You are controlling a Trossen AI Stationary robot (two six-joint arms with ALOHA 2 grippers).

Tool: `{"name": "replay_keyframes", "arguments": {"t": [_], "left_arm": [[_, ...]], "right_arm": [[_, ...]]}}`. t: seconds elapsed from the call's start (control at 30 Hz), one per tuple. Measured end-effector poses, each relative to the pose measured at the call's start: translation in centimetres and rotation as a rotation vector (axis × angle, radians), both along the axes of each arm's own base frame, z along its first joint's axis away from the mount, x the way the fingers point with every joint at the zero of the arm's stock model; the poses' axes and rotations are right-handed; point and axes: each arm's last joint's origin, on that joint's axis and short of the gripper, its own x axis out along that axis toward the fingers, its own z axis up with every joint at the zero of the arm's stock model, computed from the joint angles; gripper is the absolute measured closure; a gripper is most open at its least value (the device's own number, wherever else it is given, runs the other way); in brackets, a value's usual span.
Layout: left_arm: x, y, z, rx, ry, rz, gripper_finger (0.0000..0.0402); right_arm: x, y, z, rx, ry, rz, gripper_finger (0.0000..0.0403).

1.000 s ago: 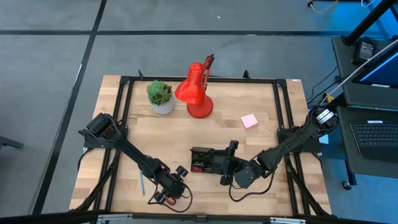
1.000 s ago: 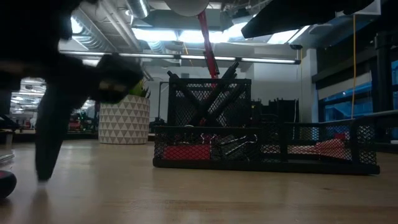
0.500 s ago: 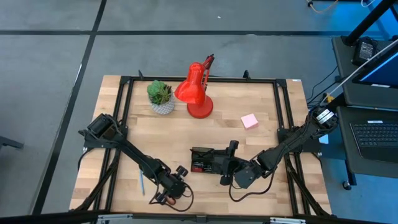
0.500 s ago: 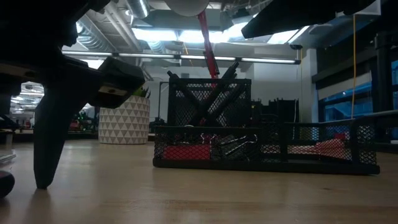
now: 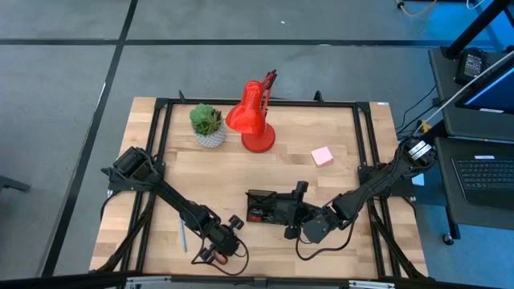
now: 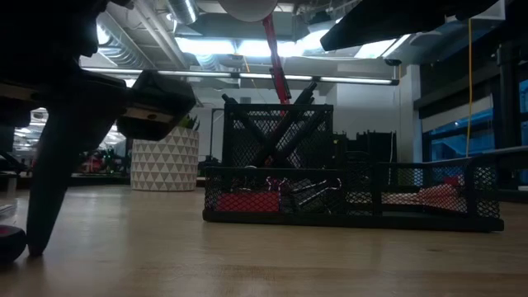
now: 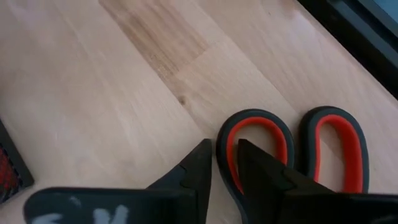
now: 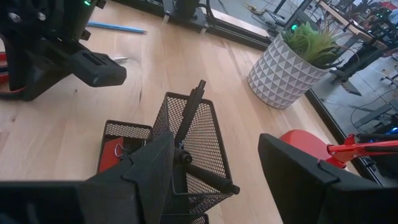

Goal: Pick and place office supplies into organizer
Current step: Put the black scissors into the black desk organizer

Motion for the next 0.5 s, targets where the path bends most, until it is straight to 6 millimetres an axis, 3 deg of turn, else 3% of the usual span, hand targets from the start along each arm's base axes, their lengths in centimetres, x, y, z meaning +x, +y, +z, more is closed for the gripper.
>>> {"name": "replay_keyframes", "arguments": {"t": [0.5], "left_arm": [[0.08,-0.14,0.08,-0.006,-0.021,-0.061,0.0374]], "right_arm": [[0.0,-0.01,-0.01,-0.004,0.002,0.001,0.0166]]}}
